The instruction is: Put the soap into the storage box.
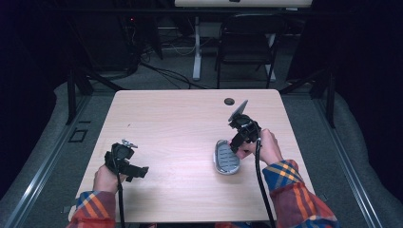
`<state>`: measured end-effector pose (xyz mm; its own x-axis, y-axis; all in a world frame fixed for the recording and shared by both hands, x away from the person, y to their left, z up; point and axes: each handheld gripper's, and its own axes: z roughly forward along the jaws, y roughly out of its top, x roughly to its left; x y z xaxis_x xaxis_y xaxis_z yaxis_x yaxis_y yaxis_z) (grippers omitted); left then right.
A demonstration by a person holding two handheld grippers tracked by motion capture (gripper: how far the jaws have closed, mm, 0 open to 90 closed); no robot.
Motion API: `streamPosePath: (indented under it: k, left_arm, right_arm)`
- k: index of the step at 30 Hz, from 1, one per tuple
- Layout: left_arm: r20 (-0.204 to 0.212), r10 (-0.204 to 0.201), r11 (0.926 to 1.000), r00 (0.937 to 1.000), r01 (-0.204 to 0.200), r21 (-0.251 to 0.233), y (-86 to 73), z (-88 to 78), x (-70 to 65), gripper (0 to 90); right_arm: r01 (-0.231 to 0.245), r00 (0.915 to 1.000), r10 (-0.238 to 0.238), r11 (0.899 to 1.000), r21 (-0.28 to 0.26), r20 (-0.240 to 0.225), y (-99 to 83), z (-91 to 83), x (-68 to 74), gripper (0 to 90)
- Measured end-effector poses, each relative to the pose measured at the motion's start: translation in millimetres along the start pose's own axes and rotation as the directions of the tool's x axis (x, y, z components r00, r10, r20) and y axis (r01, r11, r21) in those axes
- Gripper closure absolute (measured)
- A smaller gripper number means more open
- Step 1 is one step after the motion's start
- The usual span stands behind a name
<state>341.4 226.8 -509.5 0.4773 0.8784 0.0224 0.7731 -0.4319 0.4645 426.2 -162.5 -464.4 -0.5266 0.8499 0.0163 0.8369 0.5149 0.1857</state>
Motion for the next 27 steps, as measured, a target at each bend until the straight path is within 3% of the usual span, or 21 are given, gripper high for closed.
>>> streamPosePath:
  k: [9, 14, 17, 26, 27]
  left_arm:
    - [0.006, 0.014, 0.9999, 0.9999, -0.014, 0.008, 0.1, 1.3, -1.9, 0.0]
    - [0.006, 0.016, 0.9999, 0.9999, -0.016, 0.005, 0.1, 0.8, -1.9, 0.0]
    - [0.008, 0.02, 0.9998, 0.9998, -0.021, 0.004, 0.4, 0.9, -2.7, 0.1]
    - [0.016, 0.038, 0.9992, 0.9991, -0.038, 0.013, 0.6, 1.6, -4.2, 0.0]
    - [0.016, 0.038, 0.9992, 0.9992, -0.038, 0.013, 0.5, 1.5, -3.9, 0.0]
  right_arm:
    - [0.022, 0.9997, -0.022, 0.999, 0.025, 0.007, 7.8, 9.5, 8.0, 37.2]
    - [0.01, 0.9999, -0.01, 1.0, 0.013, 0.013, 10.0, 14.7, 13.6, 37.2]
    - [0.028, 0.999, -0.03, 0.998, 0.049, 0.034, 14.4, 18.1, 19.5, 37.2]
    - [0.0, 0.9981, -0.006, 0.995, 0.096, 0.062, 20.3, 28.4, 28.3, 37.1]
    - [-0.021, 0.9977, 0.015, 0.995, 0.096, 0.066, 20.7, 31.1, 28.5, 37.1]
